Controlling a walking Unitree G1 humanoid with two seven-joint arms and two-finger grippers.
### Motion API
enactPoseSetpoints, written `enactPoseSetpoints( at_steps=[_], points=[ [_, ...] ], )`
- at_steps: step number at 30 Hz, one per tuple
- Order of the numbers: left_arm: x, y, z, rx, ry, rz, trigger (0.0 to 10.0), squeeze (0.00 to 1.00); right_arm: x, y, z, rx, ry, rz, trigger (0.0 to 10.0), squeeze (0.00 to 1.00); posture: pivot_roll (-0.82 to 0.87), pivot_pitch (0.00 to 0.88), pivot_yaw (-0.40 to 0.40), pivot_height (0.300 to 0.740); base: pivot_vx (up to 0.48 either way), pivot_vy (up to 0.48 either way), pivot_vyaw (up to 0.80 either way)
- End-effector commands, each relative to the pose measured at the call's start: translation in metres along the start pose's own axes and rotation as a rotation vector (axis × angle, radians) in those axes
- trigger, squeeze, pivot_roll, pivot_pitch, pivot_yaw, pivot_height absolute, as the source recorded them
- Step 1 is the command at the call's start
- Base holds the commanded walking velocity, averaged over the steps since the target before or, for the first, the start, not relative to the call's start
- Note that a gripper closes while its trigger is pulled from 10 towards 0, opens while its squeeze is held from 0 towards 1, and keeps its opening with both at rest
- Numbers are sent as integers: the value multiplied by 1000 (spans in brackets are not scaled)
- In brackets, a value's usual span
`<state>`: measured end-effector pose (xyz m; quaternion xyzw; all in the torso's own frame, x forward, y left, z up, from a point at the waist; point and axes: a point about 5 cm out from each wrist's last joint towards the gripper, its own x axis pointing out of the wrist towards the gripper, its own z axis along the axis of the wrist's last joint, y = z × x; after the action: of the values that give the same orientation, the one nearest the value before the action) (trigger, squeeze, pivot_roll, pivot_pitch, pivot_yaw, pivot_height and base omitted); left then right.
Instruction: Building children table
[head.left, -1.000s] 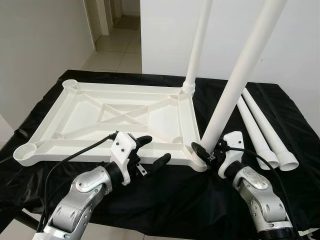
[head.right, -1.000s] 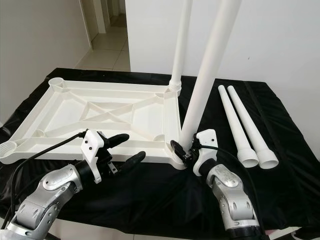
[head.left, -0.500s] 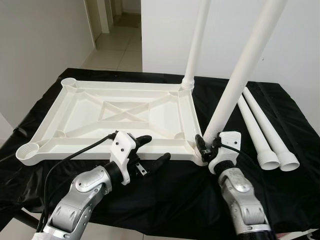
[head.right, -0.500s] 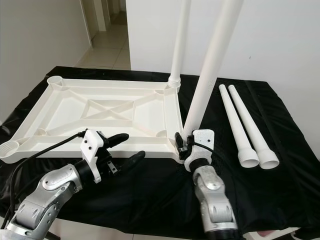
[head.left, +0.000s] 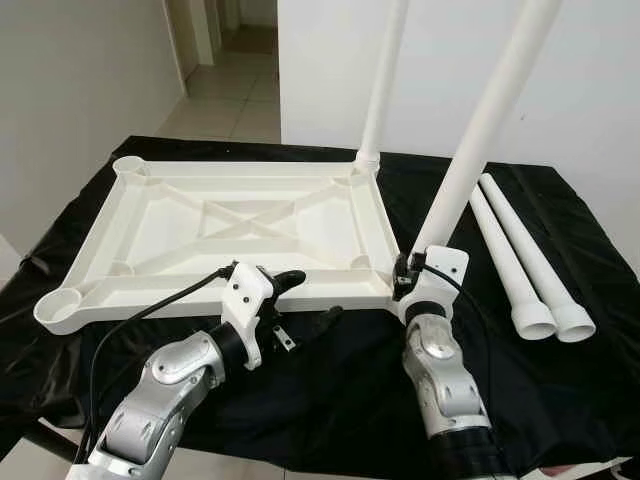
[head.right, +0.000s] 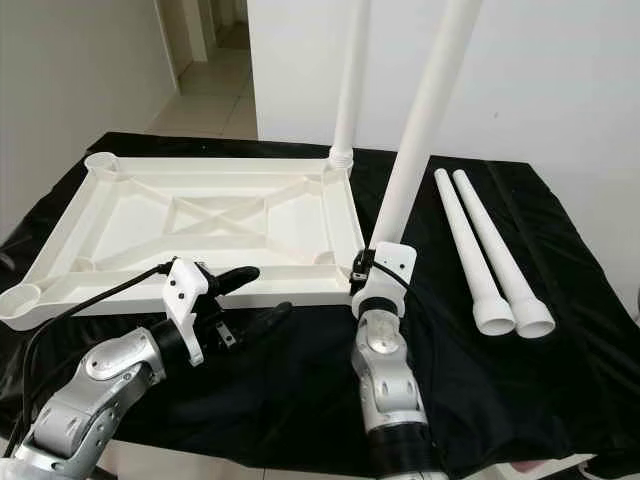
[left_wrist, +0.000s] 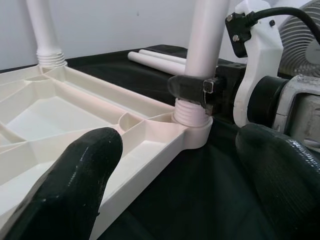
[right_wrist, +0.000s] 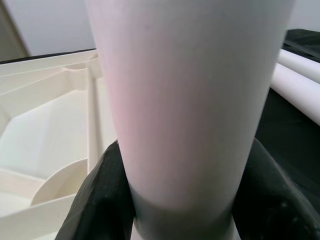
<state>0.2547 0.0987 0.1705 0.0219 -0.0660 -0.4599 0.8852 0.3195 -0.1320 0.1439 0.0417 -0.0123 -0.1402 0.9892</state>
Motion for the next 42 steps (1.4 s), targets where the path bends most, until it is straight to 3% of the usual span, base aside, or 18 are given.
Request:
enactPoseSetpoints(
  at_steps=[1, 4, 9, 11, 18, 19, 20, 21, 33, 34, 36, 38, 42],
  points=[
    [1, -1, 1, 12, 1, -30, 10000, 0, -3, -15, -28, -13, 131, -78, 10000, 0, 50, 29, 10, 740, 0, 0, 0],
    [2, -2, 1, 15, 1, -33, 10000, 0, 2, -15, -26, -17, 122, -142, 10000, 0, 54, 22, 5, 740, 0, 0, 0],
    [2, -2, 1, 15, 0, -31, 10000, 0, 4, -11, -25, -11, 113, -133, 10000, 0, 57, 17, 2, 740, 0, 0, 0],
    [1, -2, 0, 15, 0, -29, 10000, 0, 2, -8, -18, 4, 41, -28, 10000, 0, 55, 7, -3, 740, 0, 0, 0],
    [2, -3, 0, 15, -2, -30, 10000, 0, 5, -12, -14, -14, -6, -12, 10000, 0, 52, 1, -2, 740, 0, 0, 0],
    [2, -3, 0, 16, -3, -31, 10000, 0, 8, -16, -12, -9, -24, 3, 10000, 592, 49, 0, -2, 740, 0, 0, 0],
    [3, -2, 0, 16, -4, -31, 10000, 0, 11, -21, -10, -6, -36, 6, 10000, 592, 49, 0, -2, 740, 0, 0, 0],
    [4, -2, 0, 17, -5, -32, 10000, 0, 14, -28, -8, -7, -55, 3, 10000, 1000, 49, 0, -3, 740, 0, 0, 0],
    [3, -2, 0, 19, -7, -27, 10000, 0, 17, -33, -8, 1, -53, -6, 10000, 1000, 52, 0, -5, 740, 0, 0, 0],
    [3, -2, 0, 19, -6, -26, 10000, 0, 17, -32, -8, 9, -55, 12, 10000, 0, 52, 0, -5, 740, 0, 0, 0],
    [2, -2, 0, 18, -6, -25, 10000, 0, 17, -31, -8, 16, -54, 35, 10000, 0, 52, 0, -5, 740, 0, 0, 0],
    [2, -2, 0, 18, -5, -21, 10000, 0, 18, -29, -6, 22, -62, 146, 10000, 0, 54, 0, -6, 740, 0, 0, 0],
    [2, -2, 0, 17, -5, -21, 10000, 0, 18, -30, -5, 23, -68, 167, 10000, 0, 54, 0, -6, 740, 0, 0, 0]
  ],
)
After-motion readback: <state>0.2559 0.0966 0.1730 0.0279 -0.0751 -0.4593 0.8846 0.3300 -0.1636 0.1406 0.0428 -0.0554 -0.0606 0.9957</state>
